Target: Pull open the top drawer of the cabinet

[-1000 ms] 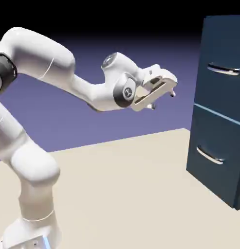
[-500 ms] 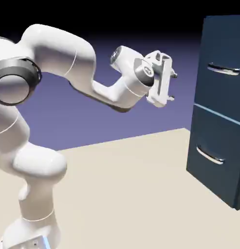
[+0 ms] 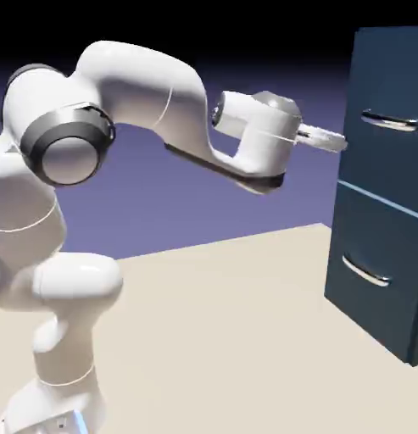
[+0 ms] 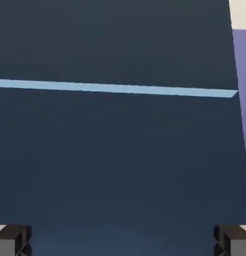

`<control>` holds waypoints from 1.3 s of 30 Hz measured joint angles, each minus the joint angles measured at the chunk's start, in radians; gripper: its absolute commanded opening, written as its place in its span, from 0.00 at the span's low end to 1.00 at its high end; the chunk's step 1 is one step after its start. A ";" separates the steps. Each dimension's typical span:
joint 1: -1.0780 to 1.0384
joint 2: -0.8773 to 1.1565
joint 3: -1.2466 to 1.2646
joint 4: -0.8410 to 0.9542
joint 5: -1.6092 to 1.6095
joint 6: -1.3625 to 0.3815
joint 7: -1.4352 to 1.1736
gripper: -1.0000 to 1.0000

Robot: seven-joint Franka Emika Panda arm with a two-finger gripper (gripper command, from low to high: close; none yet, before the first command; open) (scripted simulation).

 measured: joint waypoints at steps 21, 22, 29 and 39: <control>0.537 0.059 -0.510 0.318 -0.702 -0.026 -0.596 0.50; 0.573 0.056 -0.545 0.333 -0.699 -0.023 -0.599 0.50; 0.827 0.032 -0.791 0.440 -0.682 0.000 -0.623 0.50; 0.739 0.129 -0.737 0.377 -0.771 0.008 -0.456 0.00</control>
